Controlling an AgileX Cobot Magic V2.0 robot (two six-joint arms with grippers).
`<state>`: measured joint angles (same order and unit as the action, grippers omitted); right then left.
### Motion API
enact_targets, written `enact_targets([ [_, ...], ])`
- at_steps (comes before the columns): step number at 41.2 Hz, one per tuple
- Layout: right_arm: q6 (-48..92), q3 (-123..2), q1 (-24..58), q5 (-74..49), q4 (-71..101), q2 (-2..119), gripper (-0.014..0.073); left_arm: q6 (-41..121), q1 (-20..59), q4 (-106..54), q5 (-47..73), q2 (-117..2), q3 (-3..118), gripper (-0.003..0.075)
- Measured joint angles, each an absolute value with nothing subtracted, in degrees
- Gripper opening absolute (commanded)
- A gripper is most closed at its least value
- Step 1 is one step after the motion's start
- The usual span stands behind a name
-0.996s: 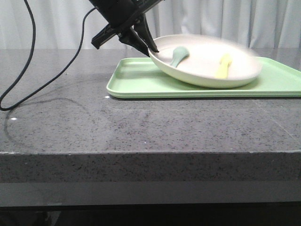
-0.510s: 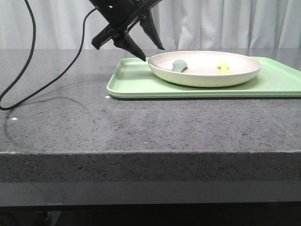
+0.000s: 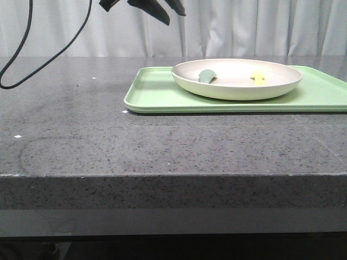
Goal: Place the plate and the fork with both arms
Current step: 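Lower the plate onto the tray, open and raise the left gripper, then lower the right gripper onto the yellow fork and grasp it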
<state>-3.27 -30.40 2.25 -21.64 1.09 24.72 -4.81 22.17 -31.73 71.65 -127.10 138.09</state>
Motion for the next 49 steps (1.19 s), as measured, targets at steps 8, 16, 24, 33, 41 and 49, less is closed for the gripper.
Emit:
enact_targets([
  [8, -3.3, -30.4, 2.2, -21.7, 1.1, 24.7, 0.0582, -3.3, 22.2, -24.7, 71.7, -120.0, 129.5, -0.0018],
  [16, -3.3, -30.4, 2.2, -21.7, 1.1, 24.7, 0.0582, -3.2, 21.9, -10.0, 70.9, -108.8, 113.1, -0.0018],
  [24, -3.3, -30.4, 2.2, -21.7, 1.1, 25.8, 0.0582, -3.0, 19.8, -6.3, 59.1, -95.8, 94.3, -0.0018],
  [33, -3.3, -30.4, 2.2, -21.7, 1.1, 30.8, 0.0582, -2.8, 19.4, -4.0, 38.8, -81.1, 71.5, -0.0018],
  [41, -3.3, -30.7, 2.2, -18.5, 2.8, 38.0, 0.0582, -2.8, 19.4, -3.8, 24.9, -67.8, 53.4, -0.0018],
  [49, -3.3, -36.8, 4.4, -18.4, 5.1, 48.2, 0.0582, -2.8, 19.4, -3.8, 15.3, -52.6, 37.6, -0.0018],
])
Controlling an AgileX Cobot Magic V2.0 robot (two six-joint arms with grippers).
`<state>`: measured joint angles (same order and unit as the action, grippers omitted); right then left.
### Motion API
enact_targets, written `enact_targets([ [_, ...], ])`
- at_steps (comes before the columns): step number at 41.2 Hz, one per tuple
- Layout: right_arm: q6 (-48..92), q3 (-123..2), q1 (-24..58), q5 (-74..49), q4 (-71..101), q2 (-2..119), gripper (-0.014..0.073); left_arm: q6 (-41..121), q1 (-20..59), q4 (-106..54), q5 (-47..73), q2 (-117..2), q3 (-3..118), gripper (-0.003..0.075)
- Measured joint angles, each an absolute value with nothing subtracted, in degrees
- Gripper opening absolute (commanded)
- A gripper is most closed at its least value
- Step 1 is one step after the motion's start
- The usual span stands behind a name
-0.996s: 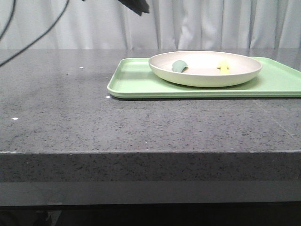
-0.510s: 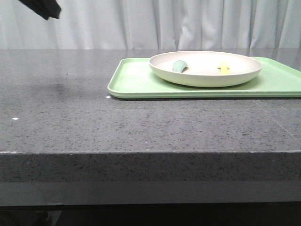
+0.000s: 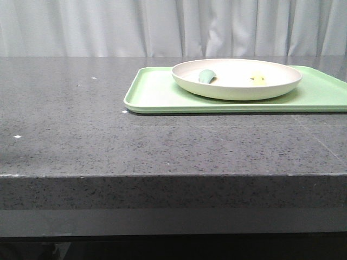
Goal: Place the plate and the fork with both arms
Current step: 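Lower the right gripper onto the yellow fork and grasp it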
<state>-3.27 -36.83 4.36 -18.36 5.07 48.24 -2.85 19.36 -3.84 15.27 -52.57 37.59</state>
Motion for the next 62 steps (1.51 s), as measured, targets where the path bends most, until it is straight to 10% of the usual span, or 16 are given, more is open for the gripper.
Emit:
enact_targets([
  [20, -4.5, -65.6, 16.7, -28.2, 6.7, 80.9, 0.058, -2.8, 19.4, -3.8, 15.3, -17.3, 24.4, -0.0018],
  [51, -10.3, -93.9, 12.1, -45.9, 6.8, 111.5, 0.0515, -2.8, 19.4, -3.8, 15.6, -15.6, 24.2, -0.0018],
  [62, -10.3, -93.9, 12.0, -45.9, 6.7, 111.8, 0.0137, -2.8, 19.4, -3.8, 15.6, -15.6, 24.2, -0.0018],
])
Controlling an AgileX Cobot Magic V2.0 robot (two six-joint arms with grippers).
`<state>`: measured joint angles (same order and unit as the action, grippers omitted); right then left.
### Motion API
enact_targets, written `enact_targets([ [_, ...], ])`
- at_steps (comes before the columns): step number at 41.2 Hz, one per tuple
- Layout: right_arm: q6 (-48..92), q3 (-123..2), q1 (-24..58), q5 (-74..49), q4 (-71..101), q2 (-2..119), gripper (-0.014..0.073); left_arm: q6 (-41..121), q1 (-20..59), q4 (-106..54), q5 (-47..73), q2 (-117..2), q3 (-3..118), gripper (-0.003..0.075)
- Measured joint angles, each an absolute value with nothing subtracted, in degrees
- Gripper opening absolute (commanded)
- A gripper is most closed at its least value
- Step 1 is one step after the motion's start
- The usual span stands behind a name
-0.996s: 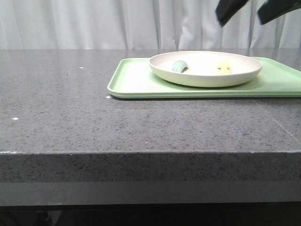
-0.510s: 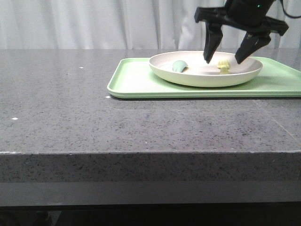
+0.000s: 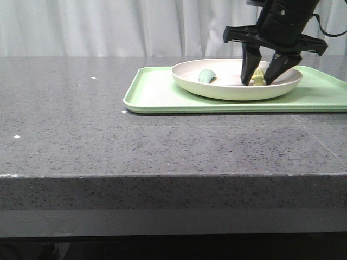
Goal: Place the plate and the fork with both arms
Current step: 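Lower the right gripper onto the yellow fork and grasp it, then lift the fork out of the plate and set it on the tray beside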
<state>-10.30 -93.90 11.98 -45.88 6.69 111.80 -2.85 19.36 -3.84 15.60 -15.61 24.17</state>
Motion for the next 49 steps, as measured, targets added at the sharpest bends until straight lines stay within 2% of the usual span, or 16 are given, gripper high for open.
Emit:
enact_targets([
  [5, -10.3, -93.9, 12.0, -45.8, 7.4, 111.8, 0.0014, -2.8, 19.4, -3.8, 15.6, -15.6, 24.2, -0.0018],
  [10, -10.4, -93.9, 12.0, -45.9, 7.4, 111.6, -0.0029, -2.8, 19.4, -3.8, 15.6, -15.6, 24.2, -0.0018],
  [21, -10.4, -93.9, 11.4, -46.1, 6.8, 105.9, -0.0028, -2.8, 19.4, -3.8, 15.6, -15.6, 24.2, -0.0018],
  [30, -10.4, -93.9, 6.7, -49.0, 2.5, 101.6, -0.0028, -2.8, 19.4, -3.8, 15.6, -15.6, 24.2, -0.0018],
  [38, -10.4, -93.2, 1.7, -51.8, 0.6, 102.9, -0.0028, -2.8, 19.4, -3.8, 15.6, -15.6, 24.2, -0.0018],
  [49, -8.8, -92.6, 0.7, -52.0, 0.5, 108.6, -0.0017, -2.8, 19.4, -3.8, 15.6, -15.6, 24.2, -0.0018],
])
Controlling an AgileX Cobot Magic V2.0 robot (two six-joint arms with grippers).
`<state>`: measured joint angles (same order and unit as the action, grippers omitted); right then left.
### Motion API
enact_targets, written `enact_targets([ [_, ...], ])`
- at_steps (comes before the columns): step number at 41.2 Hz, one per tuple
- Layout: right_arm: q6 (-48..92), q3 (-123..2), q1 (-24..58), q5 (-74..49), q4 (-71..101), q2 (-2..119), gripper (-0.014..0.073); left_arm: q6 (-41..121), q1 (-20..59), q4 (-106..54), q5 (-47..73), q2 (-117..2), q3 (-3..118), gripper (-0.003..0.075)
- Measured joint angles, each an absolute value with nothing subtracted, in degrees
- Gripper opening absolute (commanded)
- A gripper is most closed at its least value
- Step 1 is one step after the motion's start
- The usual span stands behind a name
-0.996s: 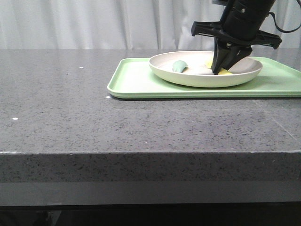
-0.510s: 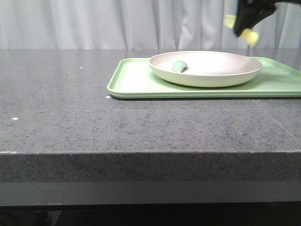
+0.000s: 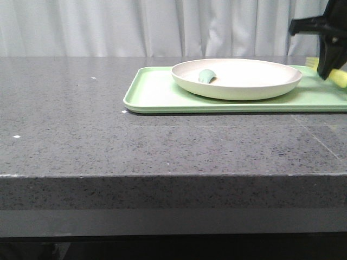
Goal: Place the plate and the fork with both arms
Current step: 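Lift the fork out of the plate and set it on the tray beside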
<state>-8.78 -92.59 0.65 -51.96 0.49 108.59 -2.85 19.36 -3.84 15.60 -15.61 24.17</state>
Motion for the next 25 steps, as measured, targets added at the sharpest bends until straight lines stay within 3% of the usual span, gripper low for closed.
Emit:
enact_targets([
  [4, -8.7, -92.4, 0.7, -52.0, 0.5, 109.4, 0.0038, -2.8, 19.4, -3.8, 15.6, -15.6, 24.2, -0.0018],
  [16, -8.7, -92.4, 0.7, -51.4, 0.5, 109.6, 0.0314, -2.8, 19.4, -3.8, 15.6, -15.6, 24.2, -0.0018],
  [20, -8.6, -92.8, 0.7, -51.4, 0.5, 109.6, 0.0355, -2.8, 19.4, -3.8, 15.6, -15.6, 24.2, -0.0018],
  [25, -8.5, -93.5, 0.7, -51.3, 0.5, 108.5, 0.0347, -2.8, 19.4, -3.8, 15.6, -15.6, 24.2, -0.0018],
])
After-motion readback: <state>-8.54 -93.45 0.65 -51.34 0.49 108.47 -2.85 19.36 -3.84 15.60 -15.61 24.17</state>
